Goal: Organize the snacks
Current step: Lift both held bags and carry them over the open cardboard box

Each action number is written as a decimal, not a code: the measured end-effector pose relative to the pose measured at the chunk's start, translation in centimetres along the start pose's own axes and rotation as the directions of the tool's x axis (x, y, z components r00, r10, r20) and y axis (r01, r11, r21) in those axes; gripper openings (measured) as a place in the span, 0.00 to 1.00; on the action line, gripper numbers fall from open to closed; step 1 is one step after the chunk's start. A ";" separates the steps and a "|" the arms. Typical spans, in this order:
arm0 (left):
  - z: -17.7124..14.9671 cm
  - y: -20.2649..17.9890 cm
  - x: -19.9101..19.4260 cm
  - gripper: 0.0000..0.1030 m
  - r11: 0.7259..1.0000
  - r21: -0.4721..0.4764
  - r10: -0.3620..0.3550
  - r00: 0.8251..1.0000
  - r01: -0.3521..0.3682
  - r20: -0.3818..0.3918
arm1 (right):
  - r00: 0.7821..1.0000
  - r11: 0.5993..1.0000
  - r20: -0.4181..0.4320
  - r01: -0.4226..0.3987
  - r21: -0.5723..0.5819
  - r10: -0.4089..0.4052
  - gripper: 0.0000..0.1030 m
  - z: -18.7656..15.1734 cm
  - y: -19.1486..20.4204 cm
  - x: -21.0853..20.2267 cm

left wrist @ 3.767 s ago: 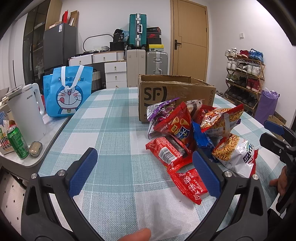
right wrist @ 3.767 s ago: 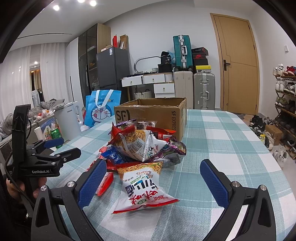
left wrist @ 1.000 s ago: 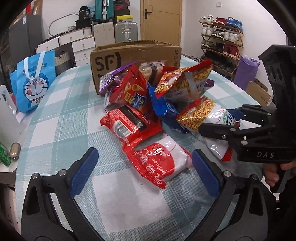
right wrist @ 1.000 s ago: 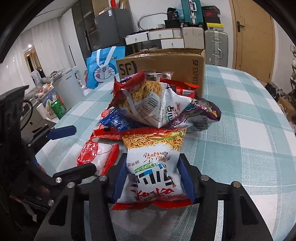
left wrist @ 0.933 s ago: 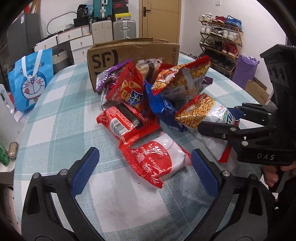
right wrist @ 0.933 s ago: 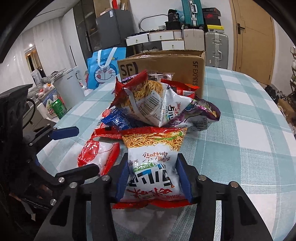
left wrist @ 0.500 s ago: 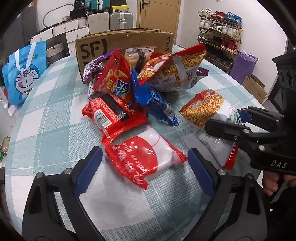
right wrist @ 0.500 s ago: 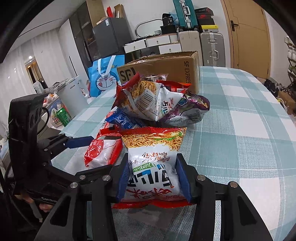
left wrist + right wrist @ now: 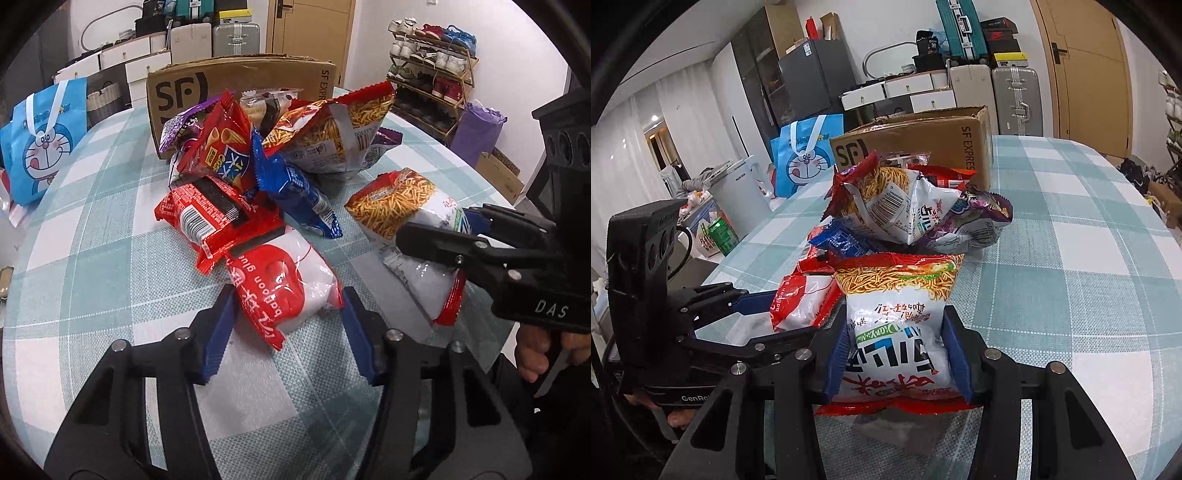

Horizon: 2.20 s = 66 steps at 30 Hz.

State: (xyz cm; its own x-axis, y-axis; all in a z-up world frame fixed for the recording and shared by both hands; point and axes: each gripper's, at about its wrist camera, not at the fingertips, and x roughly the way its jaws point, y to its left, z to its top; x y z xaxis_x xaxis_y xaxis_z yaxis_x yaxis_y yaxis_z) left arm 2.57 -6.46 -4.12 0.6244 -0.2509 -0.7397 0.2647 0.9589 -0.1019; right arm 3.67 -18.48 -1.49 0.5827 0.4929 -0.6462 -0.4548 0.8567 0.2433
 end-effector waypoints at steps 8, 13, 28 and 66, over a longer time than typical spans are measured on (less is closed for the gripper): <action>-0.8 0.8 -1.1 0.50 1.000 -0.020 -0.009 0.999 0.010 0.036 | 1.000 1.000 0.026 -0.012 0.012 0.012 0.47 -0.1 -0.2 -0.8; -1.1 1.0 -2.1 0.50 0.999 -0.025 -0.019 0.998 0.021 0.068 | 0.999 1.000 0.050 -0.019 0.014 0.018 0.47 -0.1 -0.2 -1.5; 0.4 0.9 -5.3 0.50 0.999 -0.030 0.021 0.989 -0.017 0.143 | 0.990 0.999 0.139 -0.035 0.004 0.034 0.47 1.8 0.7 -4.1; 13.8 4.5 -6.5 0.50 0.995 -0.055 0.093 0.961 -0.081 0.260 | 0.970 1.000 0.242 -0.013 0.013 0.010 0.47 13.3 -0.8 -3.2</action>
State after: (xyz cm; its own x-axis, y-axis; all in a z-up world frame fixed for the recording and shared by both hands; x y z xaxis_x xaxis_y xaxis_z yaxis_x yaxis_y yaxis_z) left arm 9.88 -2.38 9.41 0.8158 -0.1868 -0.5473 0.1727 0.9819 -0.0776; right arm 11.13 -18.73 9.98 0.7241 0.5234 -0.4492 -0.4536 0.8520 0.2615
